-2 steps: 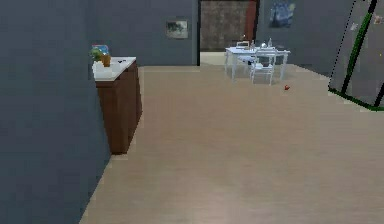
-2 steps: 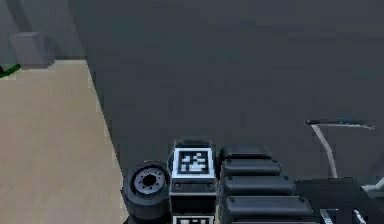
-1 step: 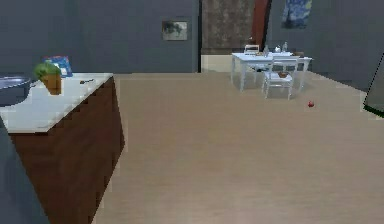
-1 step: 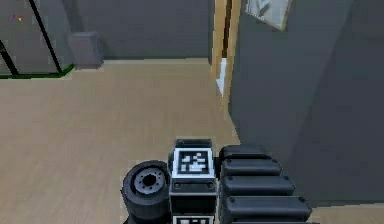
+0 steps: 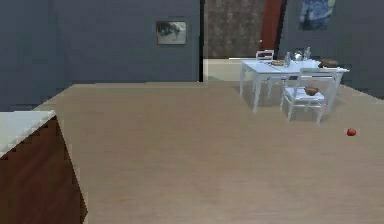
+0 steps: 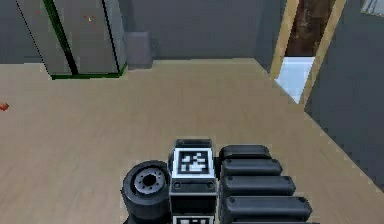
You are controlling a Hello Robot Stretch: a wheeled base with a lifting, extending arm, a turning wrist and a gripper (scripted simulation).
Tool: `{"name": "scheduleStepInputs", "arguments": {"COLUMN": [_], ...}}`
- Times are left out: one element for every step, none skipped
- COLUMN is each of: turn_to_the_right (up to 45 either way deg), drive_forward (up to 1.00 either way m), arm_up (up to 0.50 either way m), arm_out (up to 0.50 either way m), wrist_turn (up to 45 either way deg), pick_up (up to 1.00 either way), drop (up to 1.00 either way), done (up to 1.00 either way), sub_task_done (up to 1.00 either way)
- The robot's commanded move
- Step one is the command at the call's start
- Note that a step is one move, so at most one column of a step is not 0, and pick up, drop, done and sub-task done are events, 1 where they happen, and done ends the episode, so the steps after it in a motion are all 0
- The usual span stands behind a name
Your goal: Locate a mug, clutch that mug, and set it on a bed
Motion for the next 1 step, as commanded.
{"name": "scheduleStepInputs", "arguments": {"turn_to_the_right": [0.0], "drive_forward": [1.0], "arm_up": [0.0], "arm_out": [0.0], "wrist_turn": [0.0], "pick_up": [0.0], "drop": [0.0], "done": [0.0], "sub_task_done": [0.0]}}
